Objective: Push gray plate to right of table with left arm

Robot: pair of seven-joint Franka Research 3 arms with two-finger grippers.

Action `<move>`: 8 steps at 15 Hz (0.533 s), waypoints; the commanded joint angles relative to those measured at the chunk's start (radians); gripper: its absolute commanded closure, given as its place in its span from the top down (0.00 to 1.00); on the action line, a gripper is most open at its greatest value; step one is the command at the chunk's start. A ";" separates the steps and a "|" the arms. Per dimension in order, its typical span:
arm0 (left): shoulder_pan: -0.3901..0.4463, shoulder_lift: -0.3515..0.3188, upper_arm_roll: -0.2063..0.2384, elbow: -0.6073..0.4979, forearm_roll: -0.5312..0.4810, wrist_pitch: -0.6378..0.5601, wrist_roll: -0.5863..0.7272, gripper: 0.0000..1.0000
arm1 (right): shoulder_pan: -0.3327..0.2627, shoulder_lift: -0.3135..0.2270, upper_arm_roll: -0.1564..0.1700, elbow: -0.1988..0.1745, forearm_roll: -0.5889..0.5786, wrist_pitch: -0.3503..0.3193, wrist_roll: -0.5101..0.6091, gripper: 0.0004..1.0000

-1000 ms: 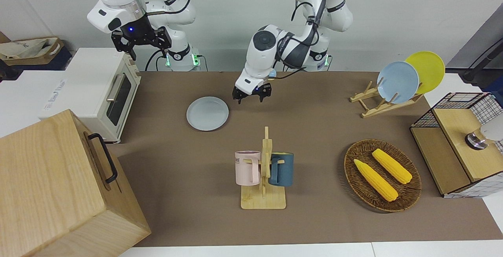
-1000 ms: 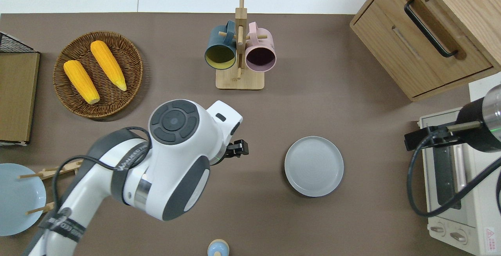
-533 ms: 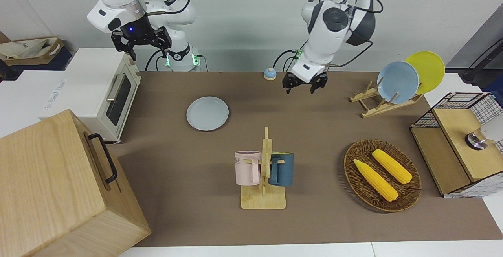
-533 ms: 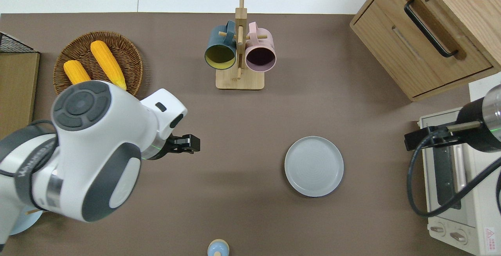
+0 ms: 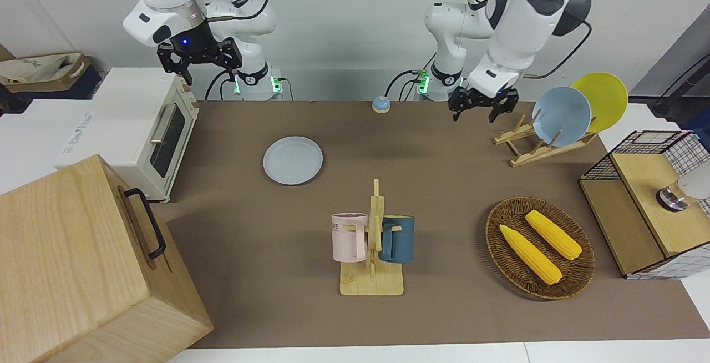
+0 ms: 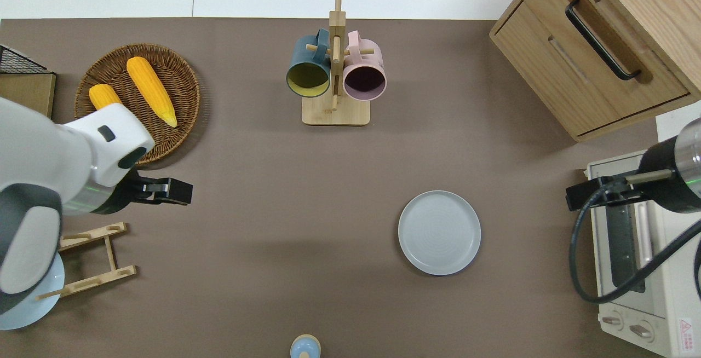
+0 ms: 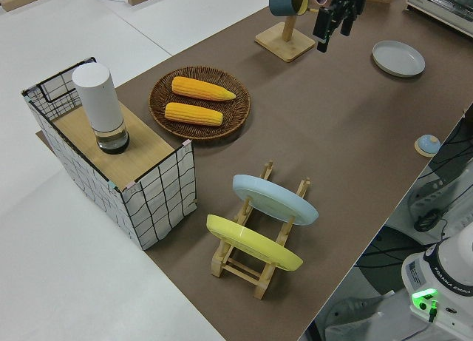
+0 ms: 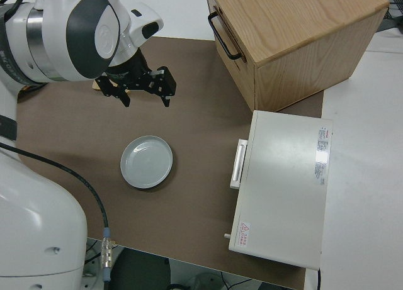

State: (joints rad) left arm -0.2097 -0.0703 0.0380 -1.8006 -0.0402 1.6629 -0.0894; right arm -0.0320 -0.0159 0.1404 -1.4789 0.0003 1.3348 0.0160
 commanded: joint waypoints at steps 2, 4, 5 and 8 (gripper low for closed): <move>0.102 0.009 -0.001 0.102 0.013 -0.063 0.140 1.00 | -0.019 -0.002 0.016 0.009 0.004 -0.016 0.013 0.98; 0.133 0.009 -0.001 0.118 0.011 -0.071 0.198 1.00 | -0.019 -0.002 0.016 0.009 0.004 -0.016 0.013 0.98; 0.144 0.010 -0.001 0.128 0.007 -0.071 0.227 1.00 | -0.019 -0.002 0.016 0.009 0.004 -0.016 0.012 0.98; 0.158 0.014 0.000 0.150 0.011 -0.072 0.240 1.00 | -0.019 -0.002 0.016 0.009 0.004 -0.016 0.012 0.98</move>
State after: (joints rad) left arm -0.0659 -0.0698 0.0444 -1.6894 -0.0391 1.6186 0.1257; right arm -0.0320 -0.0159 0.1404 -1.4789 0.0003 1.3348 0.0161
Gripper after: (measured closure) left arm 0.004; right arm 0.013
